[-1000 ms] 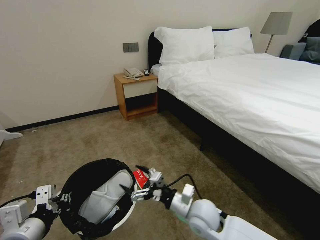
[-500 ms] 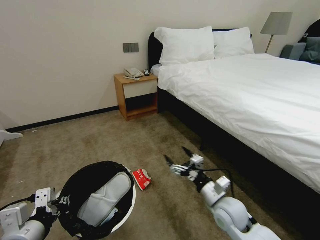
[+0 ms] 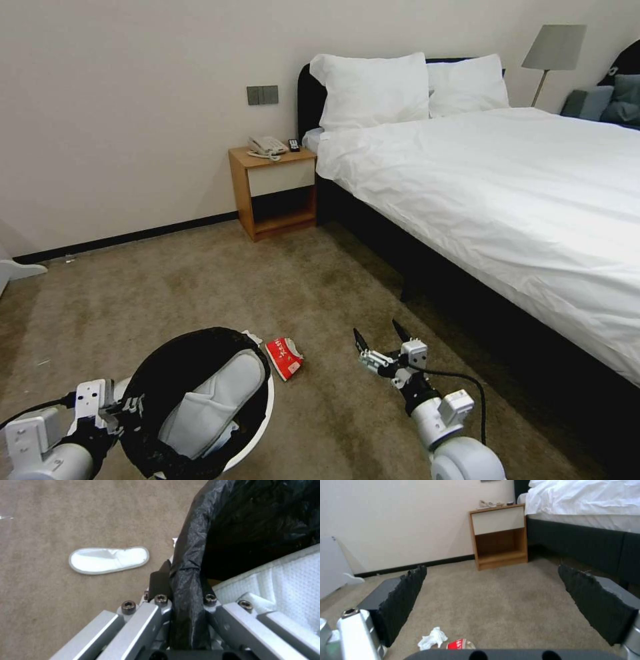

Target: Pick up the trash bin, then pick up the garbage from the floor and place it into the trash bin.

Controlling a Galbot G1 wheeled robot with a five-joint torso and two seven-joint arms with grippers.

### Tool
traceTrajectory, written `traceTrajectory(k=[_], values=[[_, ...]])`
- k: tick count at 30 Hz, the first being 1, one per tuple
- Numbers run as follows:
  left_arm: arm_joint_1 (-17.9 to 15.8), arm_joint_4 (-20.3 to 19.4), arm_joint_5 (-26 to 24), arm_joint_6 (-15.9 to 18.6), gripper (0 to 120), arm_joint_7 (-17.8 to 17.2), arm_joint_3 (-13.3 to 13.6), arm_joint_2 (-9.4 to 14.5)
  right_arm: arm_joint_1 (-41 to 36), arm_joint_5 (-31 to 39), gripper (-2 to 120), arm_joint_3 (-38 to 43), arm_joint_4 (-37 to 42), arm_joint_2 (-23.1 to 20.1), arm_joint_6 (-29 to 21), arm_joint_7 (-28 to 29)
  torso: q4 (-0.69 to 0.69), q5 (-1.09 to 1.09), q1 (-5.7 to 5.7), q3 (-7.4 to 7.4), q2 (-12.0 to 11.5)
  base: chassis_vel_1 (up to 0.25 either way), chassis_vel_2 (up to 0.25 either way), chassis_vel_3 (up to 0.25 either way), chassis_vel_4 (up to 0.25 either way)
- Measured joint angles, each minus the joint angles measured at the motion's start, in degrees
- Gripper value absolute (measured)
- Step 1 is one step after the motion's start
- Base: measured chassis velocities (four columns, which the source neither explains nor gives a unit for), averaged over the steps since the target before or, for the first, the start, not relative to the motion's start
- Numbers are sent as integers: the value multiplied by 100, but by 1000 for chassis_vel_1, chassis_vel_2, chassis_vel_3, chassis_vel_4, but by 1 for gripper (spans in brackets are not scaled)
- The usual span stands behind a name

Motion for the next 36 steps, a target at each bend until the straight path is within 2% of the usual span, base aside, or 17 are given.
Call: traceTrajectory(k=[9,23,31,36], values=[[-98,15,6,-2,3,2,36,13,-212,-244,100,300,61,195,36,-63,-1,1,0,0,0,41,51,48,40],[-102,70,18,-20,3,9,80,-6,-262,-215,100,346,102,201,50,-84,0,0,0,0,0,110,106,115,105],[-92,69,50,-22,3,10,80,-17,-364,-109,100,266,215,164,-30,232,0,1,0,0,0,137,126,123,122],[-65,38,84,-23,3,10,85,-51,-488,-359,100,339,145,140,87,376,-1,1,0,0,0,118,127,131,123]])
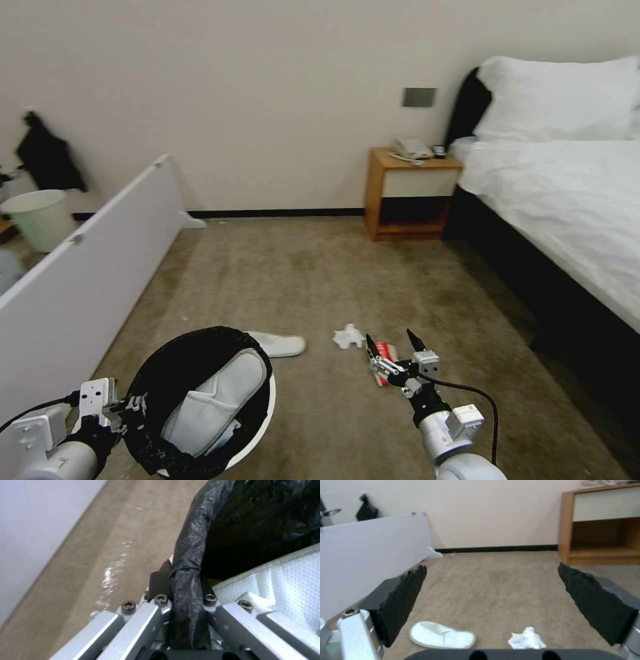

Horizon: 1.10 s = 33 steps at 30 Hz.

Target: Pick up the trash bin, then pick up the garbage from the floor and place it into the trash bin.

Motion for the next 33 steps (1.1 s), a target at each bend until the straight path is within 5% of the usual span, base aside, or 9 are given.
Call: traceTrajectory(k=[21,33], values=[[-14,44,210,-91,3,26,2,-6,-1003,-907,100,1119,166,299,500,206,-4,0,0,0,0,88,82,82,82],[-122,205,310,-138,3,119,94,60,-1817,-1684,100,1734,289,1353,1109,-26,0,-1,0,0,0,0,0,0,0]])
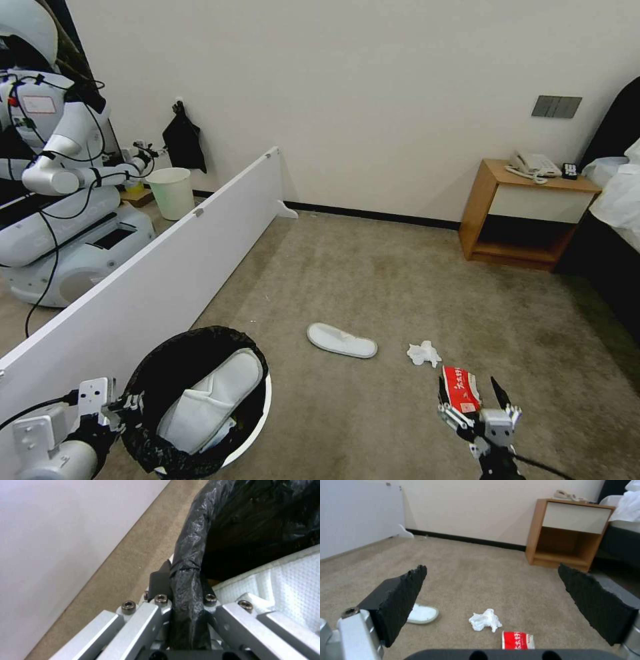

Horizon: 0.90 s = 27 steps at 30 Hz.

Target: Pick up the trash bin, then pick up the garbage from the floor and place it into the trash bin.

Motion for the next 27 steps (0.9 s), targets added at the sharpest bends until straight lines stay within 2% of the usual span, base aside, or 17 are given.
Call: traceTrajectory(k=[12,27], values=[[13,89,-92,-29,3,72,18,79,-140,-191,100,210,-41,291,237,-236,0,0,0,1,0,0,0,0,0],[31,115,-126,-47,3,74,1,69,-126,-280,100,235,-169,295,354,-334,-1,0,0,0,0,0,0,0,0]])
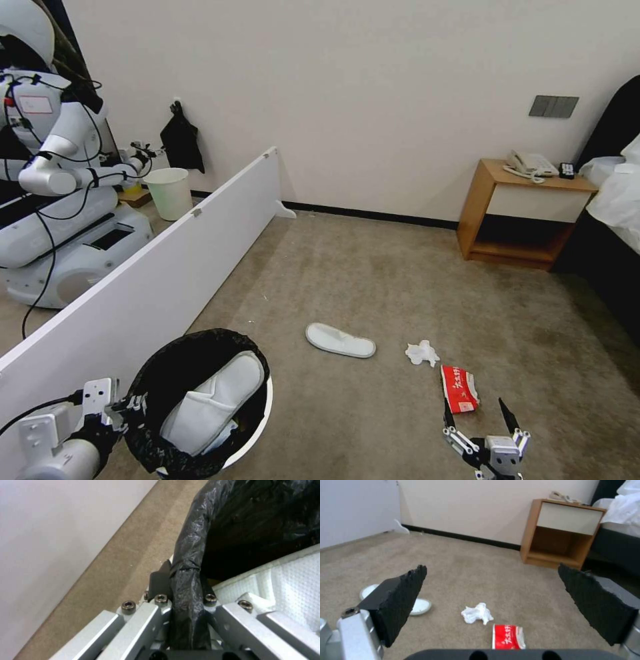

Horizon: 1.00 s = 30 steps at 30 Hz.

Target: Pick up the trash bin, then pick up the garbage from the floor and place it into the trash bin.

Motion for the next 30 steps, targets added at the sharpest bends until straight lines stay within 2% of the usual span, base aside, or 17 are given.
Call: traceTrajectory(k=[30], values=[[5,14,-20,-28,3,-14,-26,-38,21,150,100,40,-115,0,47,-164,1,0,0,0,-1,0,0,0,0]])
